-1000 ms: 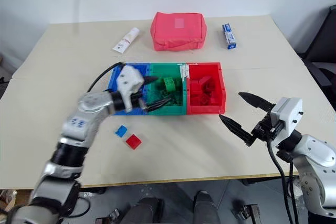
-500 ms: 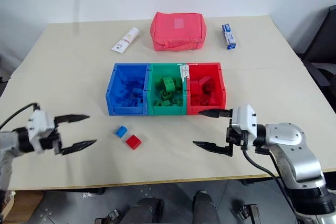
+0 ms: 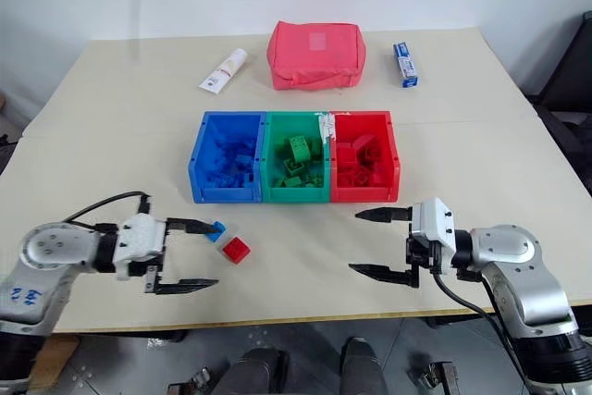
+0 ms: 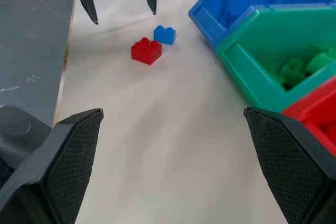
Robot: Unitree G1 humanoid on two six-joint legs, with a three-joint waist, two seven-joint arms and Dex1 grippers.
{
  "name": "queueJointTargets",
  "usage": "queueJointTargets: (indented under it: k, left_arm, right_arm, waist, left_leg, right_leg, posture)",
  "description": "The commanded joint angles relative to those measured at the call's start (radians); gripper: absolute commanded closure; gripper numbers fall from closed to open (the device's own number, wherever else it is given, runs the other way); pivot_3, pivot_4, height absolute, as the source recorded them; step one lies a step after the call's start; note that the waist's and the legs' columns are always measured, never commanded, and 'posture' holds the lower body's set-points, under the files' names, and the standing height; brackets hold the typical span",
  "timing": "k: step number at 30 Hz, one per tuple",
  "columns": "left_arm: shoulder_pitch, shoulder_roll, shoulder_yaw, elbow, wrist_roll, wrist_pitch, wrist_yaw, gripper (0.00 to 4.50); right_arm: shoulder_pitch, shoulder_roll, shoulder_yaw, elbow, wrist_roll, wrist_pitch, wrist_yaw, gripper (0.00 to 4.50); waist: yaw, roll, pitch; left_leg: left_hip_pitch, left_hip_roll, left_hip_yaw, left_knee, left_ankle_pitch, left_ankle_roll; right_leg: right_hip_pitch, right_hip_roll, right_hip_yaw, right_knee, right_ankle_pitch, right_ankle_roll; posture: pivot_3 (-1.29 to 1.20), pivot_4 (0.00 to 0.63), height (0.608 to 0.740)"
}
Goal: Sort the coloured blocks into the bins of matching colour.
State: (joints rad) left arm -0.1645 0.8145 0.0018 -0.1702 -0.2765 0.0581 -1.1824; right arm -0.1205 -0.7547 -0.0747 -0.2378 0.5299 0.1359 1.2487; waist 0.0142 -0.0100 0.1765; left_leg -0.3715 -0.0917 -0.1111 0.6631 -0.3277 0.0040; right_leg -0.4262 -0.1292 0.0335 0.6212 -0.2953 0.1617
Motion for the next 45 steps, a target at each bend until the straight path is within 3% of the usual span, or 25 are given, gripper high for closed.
queueJointTargets:
  k: [1,7,10,16,17,20,23,26,28,30,34,38,41,45]
  left_arm:
    - [-0.059,-0.020,-0.091,0.067,0.102,-0.023,0.024,0.02]
    - [-0.151,-0.030,-0.168,0.177,0.158,-0.035,0.000,0.02]
    - [-0.163,-0.038,-0.177,0.205,0.144,-0.048,-0.016,0.62]
    - [-0.199,-0.067,-0.182,0.252,0.134,-0.063,-0.024,2.37]
    - [-0.203,-0.071,-0.179,0.255,0.127,-0.074,-0.031,2.40]
    - [-0.235,-0.122,-0.126,0.205,0.011,0.060,-0.009,2.40]
    - [-0.331,-0.245,-0.089,0.103,-0.111,0.257,0.106,2.40]
    - [-0.433,-0.359,-0.129,0.079,-0.072,0.432,0.270,2.40]
    - [-0.500,-0.483,-0.144,0.118,-0.054,0.388,0.353,2.40]
    - [-0.623,-0.622,-0.204,0.293,0.060,0.305,0.493,2.40]
    - [-0.792,-0.751,-0.229,0.611,0.187,0.117,0.620,2.40]
    - [-0.925,-0.822,-0.224,0.881,0.216,-0.004,0.612,2.40]
    - [-0.962,-0.820,-0.214,0.951,0.225,-0.060,0.586,1.40]
    - [-0.939,-0.796,-0.205,0.893,0.216,-0.141,0.509,0.17]
  right_arm:
    - [0.031,-0.017,-0.035,-0.066,0.015,0.007,-0.017,0.00]
    - [0.085,-0.028,-0.074,-0.107,0.018,0.017,-0.046,0.00]
    - [0.102,-0.025,-0.086,-0.124,0.019,0.024,-0.064,0.00]
    - [0.162,-0.029,-0.119,-0.162,0.024,0.027,-0.097,0.00]
    - [0.173,-0.029,-0.129,-0.169,0.025,0.029,-0.104,0.00]
    - [0.212,-0.010,-0.184,-0.182,0.033,0.019,-0.147,0.00]
    - [0.261,0.069,-0.279,-0.200,0.049,0.017,-0.281,0.00]
    - [0.291,0.134,-0.345,-0.232,0.047,0.014,-0.390,0.00]
    - [0.321,0.163,-0.385,-0.249,0.028,0.003,-0.446,0.00]
    - [0.351,0.196,-0.422,-0.275,0.030,0.015,-0.517,0.00]
    - [0.386,0.216,-0.430,-0.318,0.031,0.037,-0.574,0.00]
    - [0.424,0.218,-0.429,-0.352,0.017,0.035,-0.600,0.00]
    - [0.440,0.225,-0.425,-0.371,0.022,0.029,-0.613,0.00]
    - [0.445,0.221,-0.408,-0.382,0.024,0.027,-0.609,0.00]
  waist:
    - [0.003,0.000,0.000]
    - [0.009,0.000,0.000]
    - [0.010,0.000,0.000]
    - [0.013,0.001,0.000]
    - [0.014,0.001,0.000]
    - [0.013,0.001,0.000]
    - [0.023,-0.002,0.000]
    - [0.029,-0.002,0.000]
    - [0.024,-0.001,-0.001]
    - [0.031,-0.002,0.000]
    - [0.033,-0.003,0.000]
    - [0.026,-0.003,0.001]
    - [0.019,-0.003,0.001]
    - [0.014,-0.003,0.001]
  left_leg:
    - [0.000,0.000,0.000,0.000,0.000,0.000]
    - [0.000,0.000,0.000,0.001,0.000,0.000]
    - [0.001,-0.001,0.000,0.001,0.000,0.000]
    - [0.001,-0.001,0.000,0.002,0.000,0.000]
    - [0.001,-0.001,-0.001,0.002,0.000,0.000]
    - [0.001,-0.001,-0.001,0.002,0.000,0.000]
    - [-0.001,-0.001,-0.003,0.004,0.000,0.000]
    - [-0.001,-0.003,-0.003,0.005,0.000,0.000]
    - [-0.001,-0.003,-0.002,0.005,0.000,0.000]
    - [0.000,-0.002,-0.001,0.003,0.000,0.000]
    - [0.000,-0.003,0.001,0.005,0.001,0.001]
    - [0.001,-0.003,0.006,0.001,0.001,0.001]
    - [0.000,-0.003,0.006,0.001,0.001,0.001]
    - [0.000,-0.002,0.006,0.001,0.001,0.002]
  right_leg:
    - [0.000,0.000,0.000,0.000,0.000,0.000]
    - [0.000,0.000,0.000,0.000,0.000,0.000]
    - [0.001,0.000,0.000,0.000,0.000,0.000]
    - [0.002,-0.001,0.000,0.001,0.000,0.000]
    - [0.002,-0.001,0.000,0.001,0.000,0.000]
    - [0.002,-0.001,0.000,0.001,0.000,0.000]
    - [0.002,0.000,-0.002,0.002,0.000,0.000]
    - [0.002,-0.001,-0.001,0.003,0.001,0.001]
    - [0.002,-0.001,-0.001,0.003,0.001,0.001]
    - [0.002,0.000,0.000,0.004,0.001,0.001]
    - [0.004,0.000,0.001,-0.001,0.002,0.004]
    - [0.001,0.001,0.003,-0.002,0.002,0.004]
    - [0.001,0.001,0.004,-0.002,0.002,0.004]
    - [0.000,0.001,0.004,-0.001,0.002,0.004]
  posture:
    - [0.00,0.150,0.740]
    - [0.00,0.150,0.740]
    - [0.00,0.150,0.740]
    - [0.00,0.150,0.740]
    - [0.00,0.150,0.740]
    - [0.00,0.150,0.740]
    - [0.00,0.150,0.740]
    - [0.00,0.150,0.740]
    - [0.00,0.150,0.740]
    - [0.00,0.150,0.740]
    - [0.00,0.150,0.740]
    - [0.00,0.150,0.740]
    - [0.00,0.150,0.740]
    - [0.00,0.150,0.740]
